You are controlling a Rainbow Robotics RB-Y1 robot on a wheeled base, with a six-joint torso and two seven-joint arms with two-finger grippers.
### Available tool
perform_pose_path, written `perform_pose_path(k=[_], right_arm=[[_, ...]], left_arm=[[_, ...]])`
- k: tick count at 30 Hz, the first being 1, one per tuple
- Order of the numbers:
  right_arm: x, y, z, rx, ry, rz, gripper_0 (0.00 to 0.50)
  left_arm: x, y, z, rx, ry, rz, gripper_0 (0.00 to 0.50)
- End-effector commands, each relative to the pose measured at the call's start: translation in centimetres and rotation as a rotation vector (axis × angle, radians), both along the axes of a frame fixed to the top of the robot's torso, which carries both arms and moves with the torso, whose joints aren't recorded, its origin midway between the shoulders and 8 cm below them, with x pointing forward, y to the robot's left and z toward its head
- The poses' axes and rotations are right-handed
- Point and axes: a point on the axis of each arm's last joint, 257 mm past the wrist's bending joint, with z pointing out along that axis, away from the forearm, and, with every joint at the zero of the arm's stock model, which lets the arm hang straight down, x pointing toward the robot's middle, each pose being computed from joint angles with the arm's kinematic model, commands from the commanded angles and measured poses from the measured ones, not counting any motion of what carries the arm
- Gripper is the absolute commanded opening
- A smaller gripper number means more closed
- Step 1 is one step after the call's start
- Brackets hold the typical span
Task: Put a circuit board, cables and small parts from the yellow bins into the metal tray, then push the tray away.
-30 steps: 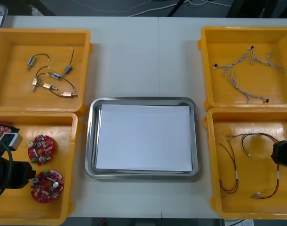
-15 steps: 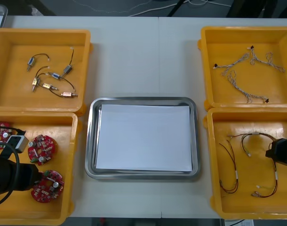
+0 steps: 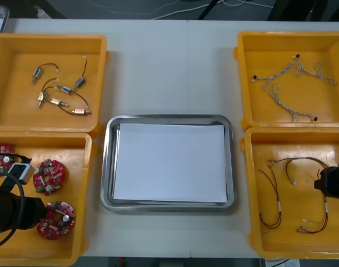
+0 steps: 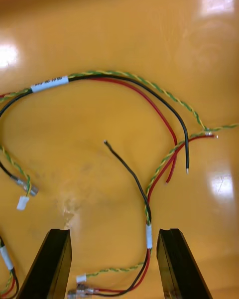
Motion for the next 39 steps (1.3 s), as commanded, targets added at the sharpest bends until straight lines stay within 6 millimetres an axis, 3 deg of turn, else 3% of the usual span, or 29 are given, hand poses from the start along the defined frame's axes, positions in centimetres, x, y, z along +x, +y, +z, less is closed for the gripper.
perform_pose_path(k=[1, 8, 22, 28, 39], right_arm=[[-2.1, -1.1, 0.4, -0.056, 0.002, 0.059, 0.5], [-3.3, -2.0, -0.4, -0.075, -0.008, 0.115, 0.5], [-5.2, -1.8, -3.0, -0.036, 0.029, 0.09, 0.5], [-5.2, -2.4, -3.3, -0.063, 0.021, 0.1, 0.5], [-4.8, -2.8, -4.9, -0.092, 0.019, 0.133, 0.5]], left_arm=[[-1.5, -1.1, -1.5, 0.015, 0.024, -0.073, 0.5], [-1.5, -1.3, -1.7, 0.016, 0.024, -0.073, 0.5], [-1.5, -1.8, -0.3, 0.017, 0.017, -0.084, 0.5], [-2.0, -1.4, 0.9, 0.035, 0.037, -0.081, 0.5], [-2.0, -2.7, 0.3, 0.01, 0.04, -0.073, 0.5]])
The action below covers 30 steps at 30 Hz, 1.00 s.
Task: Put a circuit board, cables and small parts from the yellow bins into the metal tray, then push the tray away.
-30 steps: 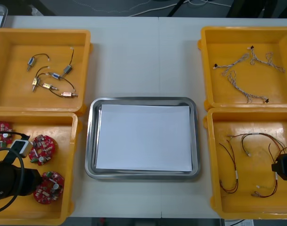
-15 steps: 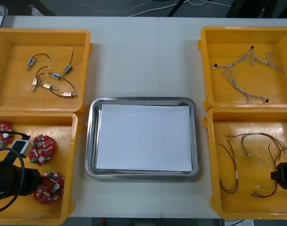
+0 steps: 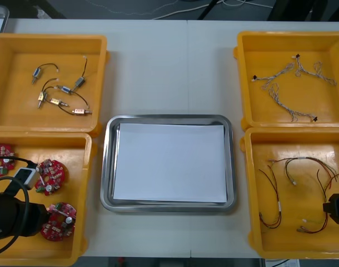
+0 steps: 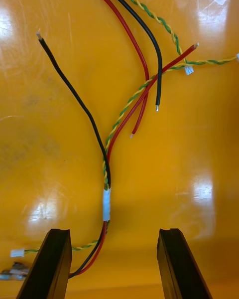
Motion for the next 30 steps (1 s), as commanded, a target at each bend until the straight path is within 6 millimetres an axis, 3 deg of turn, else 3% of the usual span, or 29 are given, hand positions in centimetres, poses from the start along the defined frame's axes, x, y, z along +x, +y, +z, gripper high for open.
perform_pose_path(k=[1, 30], right_arm=[[-1.2, -0.2, -1.4, -0.025, 0.03, 0.024, 0.5], [-0.9, 0.9, -4.8, -0.013, 0.029, 0.053, 0.5]], left_arm=[[-0.2, -1.5, 0.2, -0.009, -0.013, -0.043, 0.5], [0.9, -2.6, -0.5, -0.003, -0.028, -0.01, 0.5]])
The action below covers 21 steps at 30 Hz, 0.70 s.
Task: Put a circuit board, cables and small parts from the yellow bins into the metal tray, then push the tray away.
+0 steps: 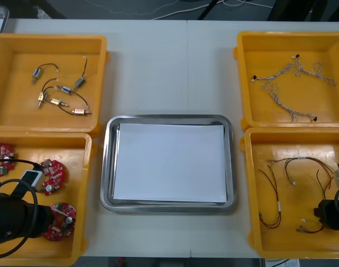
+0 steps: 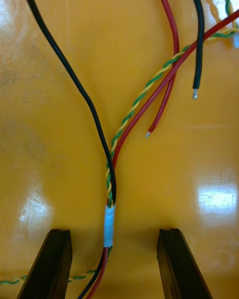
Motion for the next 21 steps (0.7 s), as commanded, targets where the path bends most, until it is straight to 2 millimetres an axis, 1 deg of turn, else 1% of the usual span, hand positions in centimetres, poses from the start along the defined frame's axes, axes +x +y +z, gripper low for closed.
perform_pose_path(k=[1, 5, 6, 7, 9, 11, 12, 14, 21], right_arm=[[-1.3, 0.6, -1.4, -0.002, 0.031, 0.032, 0.5], [-1.1, 0.7, -1.3, -0.001, 0.028, 0.034, 0.5], [-1.1, 0.7, -1.3, -0.002, 0.028, 0.034, 0.433], [-1.1, 0.7, -1.3, -0.003, 0.028, 0.035, 0.384], [-1.0, 0.7, -1.2, -0.004, 0.03, 0.039, 0.105], [-0.9, 0.7, -1.1, -0.005, 0.029, 0.04, 0.017], [-0.8, 0.8, -1.1, -0.005, 0.029, 0.04, 0.0], [-0.7, 0.8, -1.0, -0.005, 0.028, 0.042, 0.0], [0.3, 1.2, -0.3, 0.0, 0.009, 0.057, 0.0]], left_arm=[[1.0, -2.0, 0.4, -0.025, -0.028, -0.017, 0.5], [1.1, -1.8, 0.3, -0.02, -0.029, -0.014, 0.5], [1.1, -1.8, 0.3, -0.018, -0.03, -0.014, 0.5], [1.1, -1.8, 0.3, -0.018, -0.03, -0.013, 0.5], [1.2, -1.6, 0.3, -0.014, -0.034, -0.007, 0.5], [1.4, -1.6, 0.5, -0.015, -0.043, -0.005, 0.5], [1.5, -1.5, 0.5, -0.011, -0.047, -0.001, 0.5], [1.8, -1.4, 0.6, -0.008, -0.053, 0.004, 0.5], [2.0, -1.0, 0.1, 0.002, -0.048, 0.013, 0.5]])
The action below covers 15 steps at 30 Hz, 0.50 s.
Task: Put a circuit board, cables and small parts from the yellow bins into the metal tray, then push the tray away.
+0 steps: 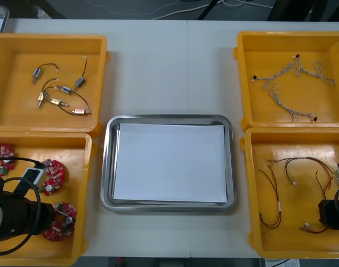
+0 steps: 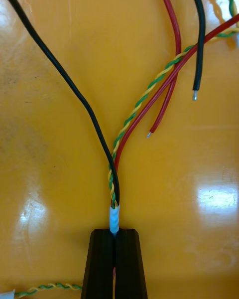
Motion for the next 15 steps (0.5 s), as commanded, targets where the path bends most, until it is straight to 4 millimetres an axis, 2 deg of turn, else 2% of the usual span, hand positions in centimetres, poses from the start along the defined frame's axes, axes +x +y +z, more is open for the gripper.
perform_pose_path(k=[1, 6, 15], right_arm=[[0.3, 1.2, -0.3, 0.0, 0.007, 0.057, 0.0], [1.0, 1.2, 1.4, -0.01, -0.017, 0.067, 0.0], [0.3, 1.1, 5.0, -0.037, 0.007, 0.072, 0.0]], left_arm=[[1.2, -1.2, 0.1, -0.018, -0.029, 0.004, 0.5], [1.1, -1.2, -0.1, -0.016, -0.027, 0.006, 0.5], [1.0, -1.4, -0.3, -0.008, -0.021, 0.002, 0.5]])
